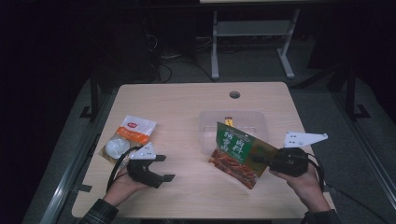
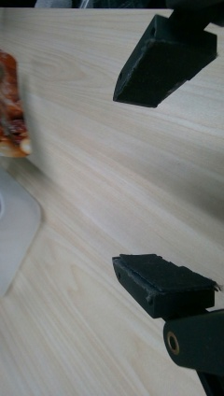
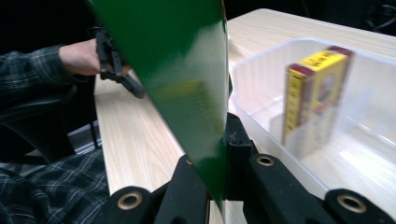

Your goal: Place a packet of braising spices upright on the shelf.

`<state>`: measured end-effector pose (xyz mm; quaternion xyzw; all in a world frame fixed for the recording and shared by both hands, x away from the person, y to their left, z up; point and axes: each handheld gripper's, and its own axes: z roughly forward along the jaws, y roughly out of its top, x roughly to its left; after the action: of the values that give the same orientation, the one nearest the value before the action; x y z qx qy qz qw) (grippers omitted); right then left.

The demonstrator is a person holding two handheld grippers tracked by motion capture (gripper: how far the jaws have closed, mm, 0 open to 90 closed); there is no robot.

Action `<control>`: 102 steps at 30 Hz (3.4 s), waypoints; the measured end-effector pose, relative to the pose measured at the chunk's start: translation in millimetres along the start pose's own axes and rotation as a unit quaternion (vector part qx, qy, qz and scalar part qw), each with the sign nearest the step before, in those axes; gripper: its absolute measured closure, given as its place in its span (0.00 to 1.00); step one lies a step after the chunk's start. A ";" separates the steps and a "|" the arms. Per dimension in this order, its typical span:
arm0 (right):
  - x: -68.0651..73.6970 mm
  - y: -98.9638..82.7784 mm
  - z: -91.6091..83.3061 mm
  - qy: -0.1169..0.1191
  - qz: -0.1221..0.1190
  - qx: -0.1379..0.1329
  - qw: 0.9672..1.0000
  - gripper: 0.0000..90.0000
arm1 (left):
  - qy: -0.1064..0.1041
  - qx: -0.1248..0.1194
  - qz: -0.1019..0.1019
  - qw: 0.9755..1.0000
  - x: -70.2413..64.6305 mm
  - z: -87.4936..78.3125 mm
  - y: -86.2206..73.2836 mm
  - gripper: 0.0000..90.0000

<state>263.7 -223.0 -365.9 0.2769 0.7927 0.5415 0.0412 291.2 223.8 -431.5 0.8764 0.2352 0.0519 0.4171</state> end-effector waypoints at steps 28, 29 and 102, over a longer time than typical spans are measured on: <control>-17.2 15.9 -71.6 -0.078 -0.001 -0.020 0.997 1.00 | 0.004 0.001 -0.008 1.000 5.4 0.7 -2.4 0.19; -18.8 18.0 -72.4 -0.082 -0.001 -0.023 0.996 1.00 | 0.004 0.001 -0.008 1.000 5.5 0.9 -2.4 0.19; -93.8 52.8 19.0 -0.155 0.009 -0.015 0.988 0.99 | -0.002 0.020 0.008 1.000 -1.8 5.7 -2.3 0.19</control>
<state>370.6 -238.8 -349.2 0.3643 0.7661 0.5039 0.1625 290.4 220.2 -436.7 0.8863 0.2286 0.0483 0.3999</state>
